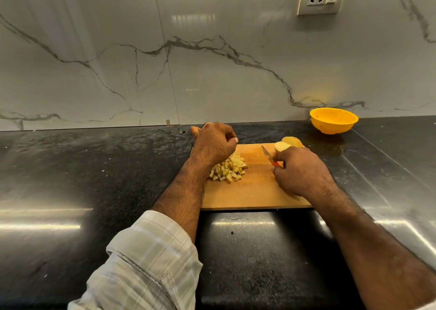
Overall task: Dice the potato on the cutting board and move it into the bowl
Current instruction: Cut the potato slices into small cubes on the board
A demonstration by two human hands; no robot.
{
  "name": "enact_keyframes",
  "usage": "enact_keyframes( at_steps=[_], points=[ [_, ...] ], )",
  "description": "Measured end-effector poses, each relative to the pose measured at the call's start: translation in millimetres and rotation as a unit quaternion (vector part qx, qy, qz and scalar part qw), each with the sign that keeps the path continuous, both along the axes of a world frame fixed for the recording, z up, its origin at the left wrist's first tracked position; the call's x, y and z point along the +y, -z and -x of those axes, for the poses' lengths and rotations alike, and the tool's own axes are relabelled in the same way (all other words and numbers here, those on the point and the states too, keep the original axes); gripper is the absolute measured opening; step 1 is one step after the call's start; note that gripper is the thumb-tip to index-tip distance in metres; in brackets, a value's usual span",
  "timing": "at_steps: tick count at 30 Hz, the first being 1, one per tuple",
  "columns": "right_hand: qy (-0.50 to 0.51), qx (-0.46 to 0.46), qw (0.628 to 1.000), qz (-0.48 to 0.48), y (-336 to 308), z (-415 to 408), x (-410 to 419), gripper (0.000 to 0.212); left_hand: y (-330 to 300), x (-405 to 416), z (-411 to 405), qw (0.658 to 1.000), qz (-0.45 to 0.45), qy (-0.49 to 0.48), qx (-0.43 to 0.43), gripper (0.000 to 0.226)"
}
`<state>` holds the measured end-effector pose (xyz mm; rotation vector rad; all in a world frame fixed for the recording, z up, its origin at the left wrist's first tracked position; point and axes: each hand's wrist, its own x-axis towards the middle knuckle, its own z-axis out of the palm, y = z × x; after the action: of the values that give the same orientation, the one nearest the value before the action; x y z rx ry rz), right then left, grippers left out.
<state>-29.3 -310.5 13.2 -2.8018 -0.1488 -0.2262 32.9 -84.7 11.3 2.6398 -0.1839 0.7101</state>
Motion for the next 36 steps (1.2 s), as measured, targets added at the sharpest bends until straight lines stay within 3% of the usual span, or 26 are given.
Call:
enact_keyframes(
  at_steps=[5,9,17,22,26,31,36],
  points=[
    [-0.092,0.033,0.993,-0.062,1,3,6,0.037,2,2,0,1.000,0.012,-0.001,0.010,0.017],
    [-0.075,0.004,0.980,-0.186,4,-3,0,0.032,2,4,1,1.000,0.022,-0.006,0.003,0.021],
    [-0.106,0.024,0.928,-0.356,3,0,1,0.029,1,-6,6,0.999,0.024,0.019,0.035,0.086],
    [-0.084,0.014,0.895,-0.438,2,-5,-5,0.022,-4,23,3,0.999,-0.007,-0.008,0.038,0.076],
    [-0.070,-0.019,0.893,-0.445,0,-9,-10,0.023,-5,24,4,1.000,0.010,-0.018,0.019,0.060],
    [-0.021,-0.181,0.941,-0.285,-2,-17,-43,0.025,-1,-33,15,0.991,-0.111,0.054,0.057,0.046],
    [0.005,-0.219,0.943,-0.249,-4,-18,-74,0.026,8,-82,22,0.973,-0.175,0.111,0.102,0.038]
  ],
)
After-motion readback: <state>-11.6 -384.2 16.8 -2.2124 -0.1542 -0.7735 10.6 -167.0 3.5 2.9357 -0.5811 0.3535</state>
